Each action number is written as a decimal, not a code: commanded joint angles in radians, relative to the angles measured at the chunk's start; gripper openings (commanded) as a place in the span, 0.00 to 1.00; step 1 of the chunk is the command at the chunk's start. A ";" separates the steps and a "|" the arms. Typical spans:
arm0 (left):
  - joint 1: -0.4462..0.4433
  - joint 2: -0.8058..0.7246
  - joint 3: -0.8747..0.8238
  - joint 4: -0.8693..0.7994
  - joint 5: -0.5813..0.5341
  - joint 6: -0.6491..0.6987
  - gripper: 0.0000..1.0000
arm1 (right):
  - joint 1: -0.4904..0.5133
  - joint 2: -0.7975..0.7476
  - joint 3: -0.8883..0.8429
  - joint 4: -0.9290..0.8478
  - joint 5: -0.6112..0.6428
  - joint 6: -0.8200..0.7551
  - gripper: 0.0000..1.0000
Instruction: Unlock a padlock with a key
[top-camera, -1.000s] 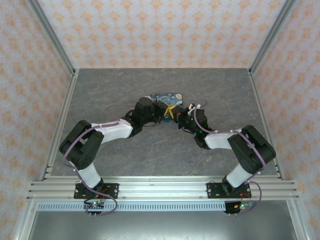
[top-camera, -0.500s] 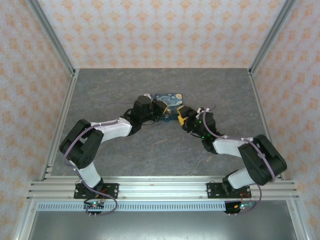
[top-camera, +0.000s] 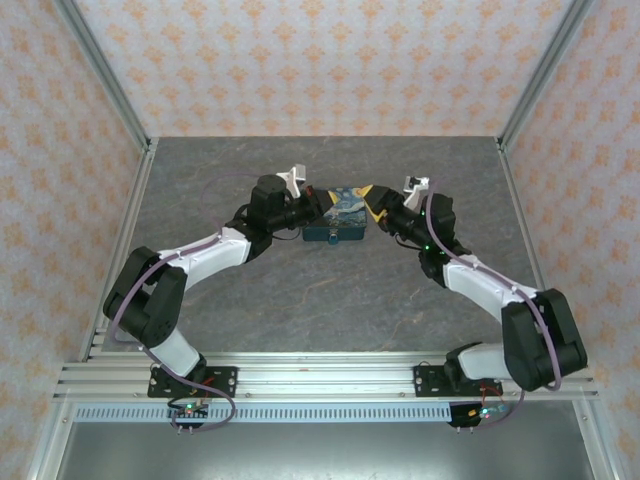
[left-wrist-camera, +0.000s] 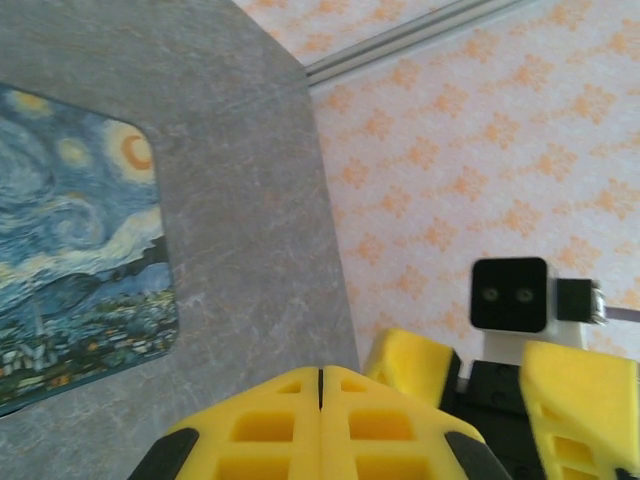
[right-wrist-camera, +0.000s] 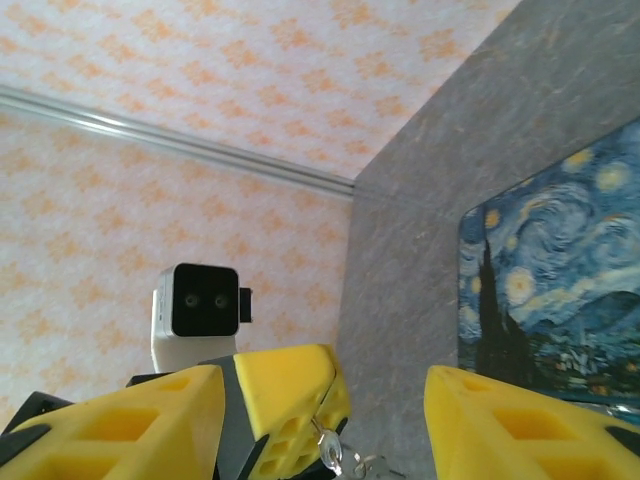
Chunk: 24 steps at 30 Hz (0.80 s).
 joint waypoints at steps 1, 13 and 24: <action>0.006 0.011 -0.006 0.151 0.047 -0.031 0.00 | 0.008 0.060 0.017 0.188 -0.068 0.037 0.54; 0.004 0.074 -0.037 0.355 0.012 -0.176 0.00 | 0.106 0.203 -0.018 0.488 0.014 0.199 0.49; 0.002 0.112 -0.041 0.442 -0.013 -0.232 0.00 | 0.129 0.248 -0.048 0.580 0.063 0.279 0.38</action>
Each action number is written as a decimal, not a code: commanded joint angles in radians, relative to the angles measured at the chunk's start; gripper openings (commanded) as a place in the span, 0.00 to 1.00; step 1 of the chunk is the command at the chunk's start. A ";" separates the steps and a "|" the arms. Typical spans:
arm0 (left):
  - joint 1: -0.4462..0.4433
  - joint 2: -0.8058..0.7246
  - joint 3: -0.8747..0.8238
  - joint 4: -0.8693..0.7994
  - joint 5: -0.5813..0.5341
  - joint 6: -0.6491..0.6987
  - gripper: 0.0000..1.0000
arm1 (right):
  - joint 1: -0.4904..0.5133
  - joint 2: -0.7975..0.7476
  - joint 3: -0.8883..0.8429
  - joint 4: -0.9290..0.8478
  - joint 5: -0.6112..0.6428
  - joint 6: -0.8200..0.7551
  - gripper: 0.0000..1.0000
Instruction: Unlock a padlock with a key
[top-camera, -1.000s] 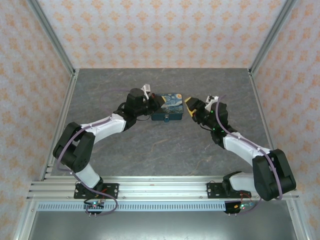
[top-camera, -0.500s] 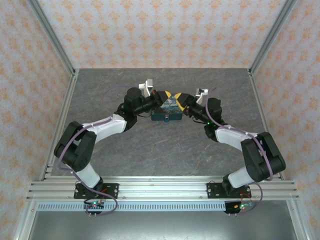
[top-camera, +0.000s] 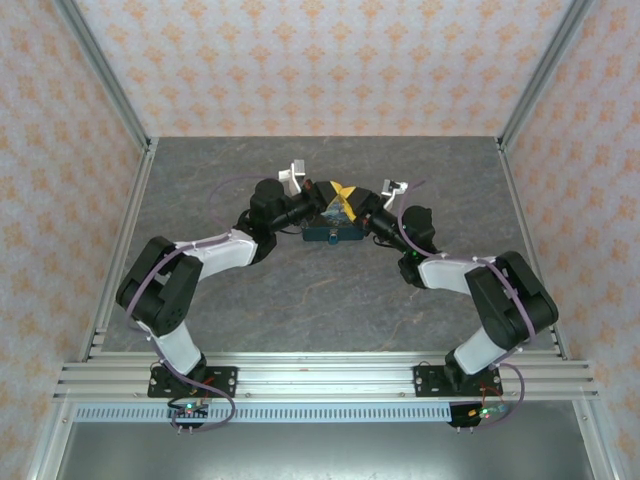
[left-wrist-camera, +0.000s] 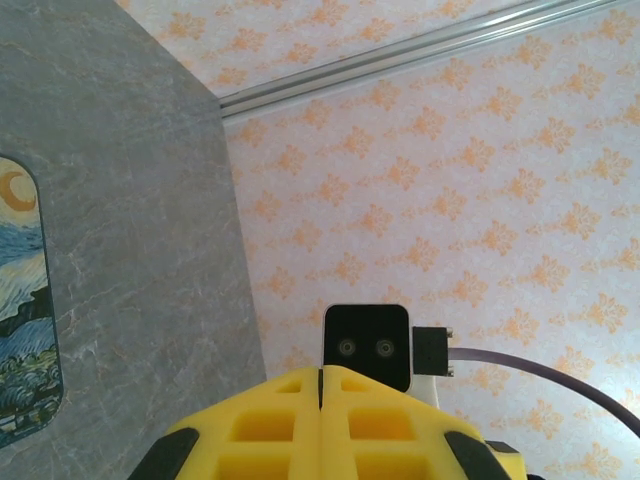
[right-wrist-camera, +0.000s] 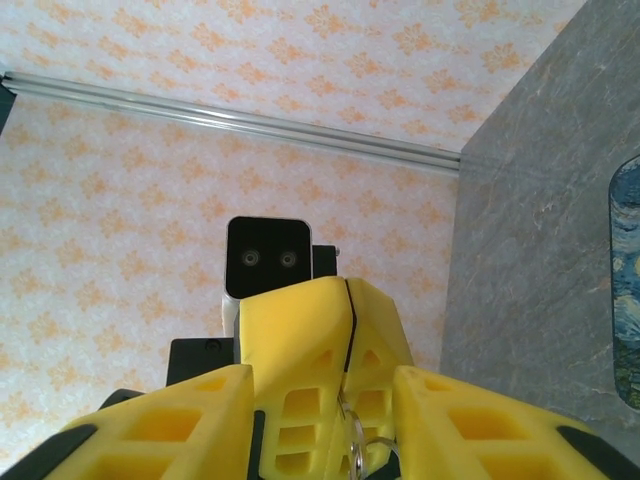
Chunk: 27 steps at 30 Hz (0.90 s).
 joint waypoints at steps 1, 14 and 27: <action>0.002 0.020 -0.007 0.112 -0.025 -0.038 0.00 | 0.008 0.015 -0.019 0.094 0.019 0.033 0.36; -0.002 0.039 -0.004 0.141 -0.026 -0.063 0.00 | 0.011 0.059 -0.017 0.128 0.004 0.049 0.30; -0.004 0.025 -0.020 0.110 -0.014 -0.037 0.00 | -0.009 0.033 0.010 0.037 -0.019 0.001 0.36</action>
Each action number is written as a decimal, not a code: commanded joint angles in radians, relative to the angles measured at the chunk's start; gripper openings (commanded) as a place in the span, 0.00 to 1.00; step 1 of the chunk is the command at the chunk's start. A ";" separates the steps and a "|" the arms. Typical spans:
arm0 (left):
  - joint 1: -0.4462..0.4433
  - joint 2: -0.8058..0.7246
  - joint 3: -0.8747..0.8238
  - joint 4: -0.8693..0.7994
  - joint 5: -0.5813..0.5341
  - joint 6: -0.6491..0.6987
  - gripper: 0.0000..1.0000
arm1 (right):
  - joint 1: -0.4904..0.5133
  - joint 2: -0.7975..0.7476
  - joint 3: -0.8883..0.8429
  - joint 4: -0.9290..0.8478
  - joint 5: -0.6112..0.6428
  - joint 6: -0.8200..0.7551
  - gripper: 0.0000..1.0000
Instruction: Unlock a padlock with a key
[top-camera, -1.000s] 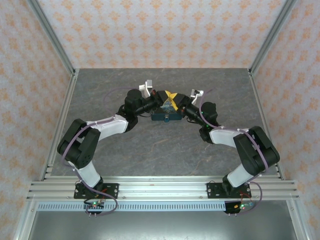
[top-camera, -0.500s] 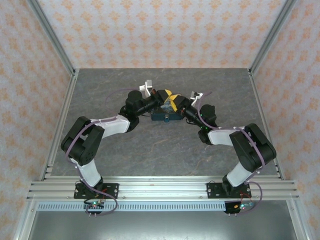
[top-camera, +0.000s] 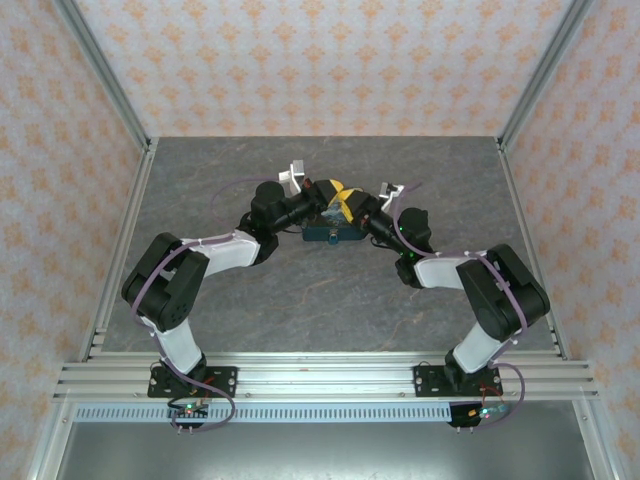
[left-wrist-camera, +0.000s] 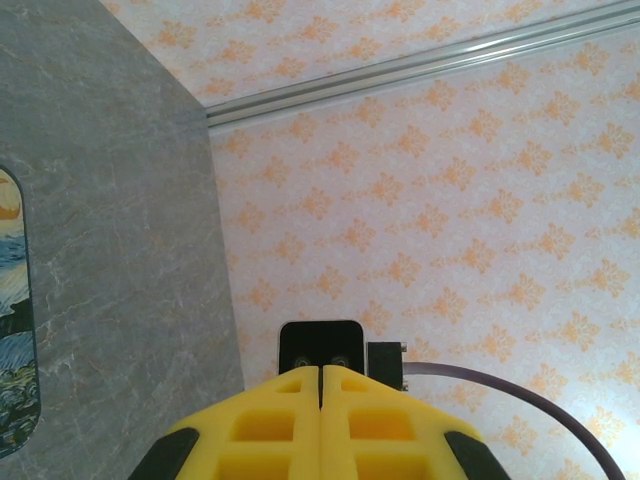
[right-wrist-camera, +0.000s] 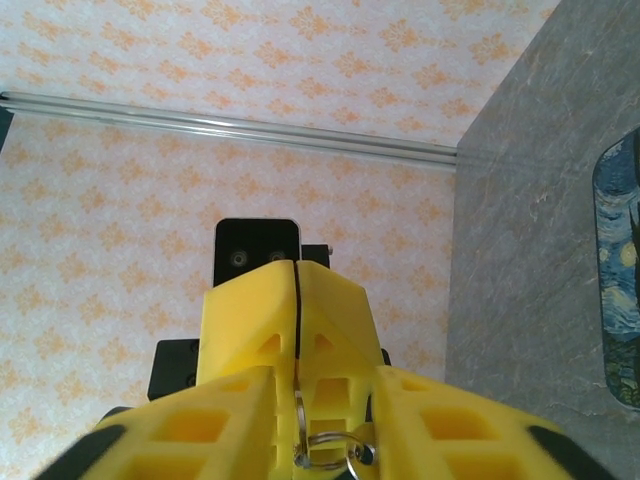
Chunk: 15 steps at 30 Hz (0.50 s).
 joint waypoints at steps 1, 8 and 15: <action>-0.003 -0.012 -0.011 0.016 0.004 0.024 0.00 | -0.028 -0.047 -0.006 -0.026 -0.022 -0.046 0.37; -0.005 -0.014 -0.003 -0.001 0.016 0.031 0.00 | -0.101 -0.182 -0.023 -0.205 -0.074 -0.157 0.39; -0.015 -0.008 0.017 -0.010 0.031 0.032 0.00 | -0.100 -0.153 0.056 -0.244 -0.139 -0.209 0.39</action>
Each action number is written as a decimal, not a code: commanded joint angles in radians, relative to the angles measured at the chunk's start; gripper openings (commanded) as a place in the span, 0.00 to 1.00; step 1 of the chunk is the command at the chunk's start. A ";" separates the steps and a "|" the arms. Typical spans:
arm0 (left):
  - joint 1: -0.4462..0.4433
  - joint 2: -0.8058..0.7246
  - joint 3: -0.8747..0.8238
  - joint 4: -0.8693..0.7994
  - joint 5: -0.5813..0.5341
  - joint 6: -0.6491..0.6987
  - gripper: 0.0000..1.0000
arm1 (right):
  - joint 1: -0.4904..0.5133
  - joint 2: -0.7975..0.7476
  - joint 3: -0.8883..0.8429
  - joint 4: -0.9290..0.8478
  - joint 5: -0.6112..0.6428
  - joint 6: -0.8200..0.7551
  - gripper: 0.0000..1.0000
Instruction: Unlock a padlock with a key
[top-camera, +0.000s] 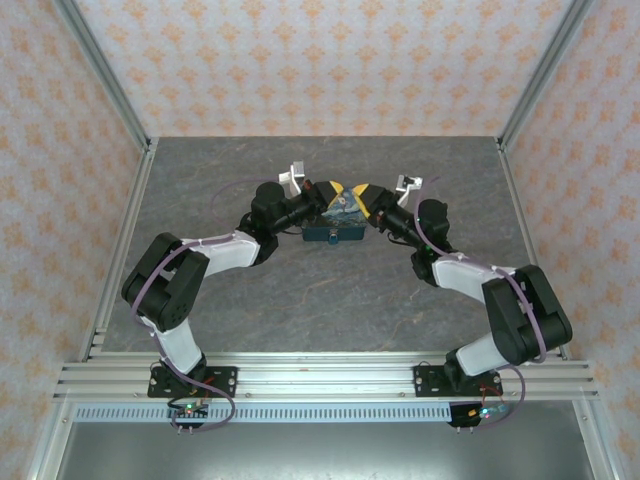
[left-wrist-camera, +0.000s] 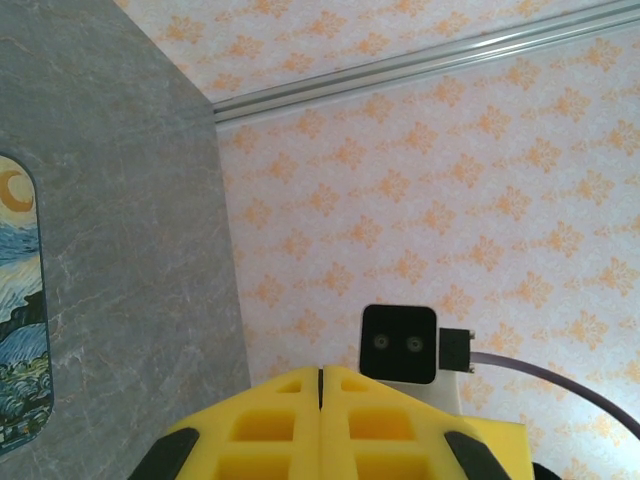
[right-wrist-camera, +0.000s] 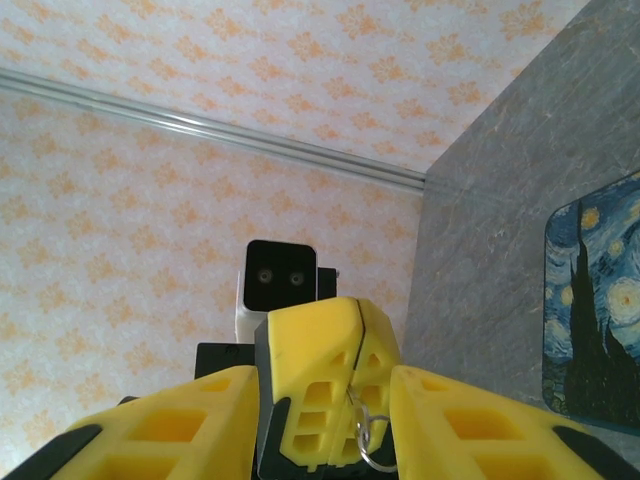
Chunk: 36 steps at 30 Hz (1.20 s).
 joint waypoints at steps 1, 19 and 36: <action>-0.017 -0.007 0.025 0.000 0.028 0.029 0.00 | 0.001 0.023 0.057 -0.008 -0.060 -0.053 0.39; -0.028 0.020 0.063 -0.019 0.013 0.029 0.00 | 0.034 0.090 0.042 0.116 -0.090 0.024 0.34; -0.029 0.041 0.066 -0.012 -0.004 0.017 0.00 | 0.050 0.055 -0.038 0.173 -0.050 0.038 0.31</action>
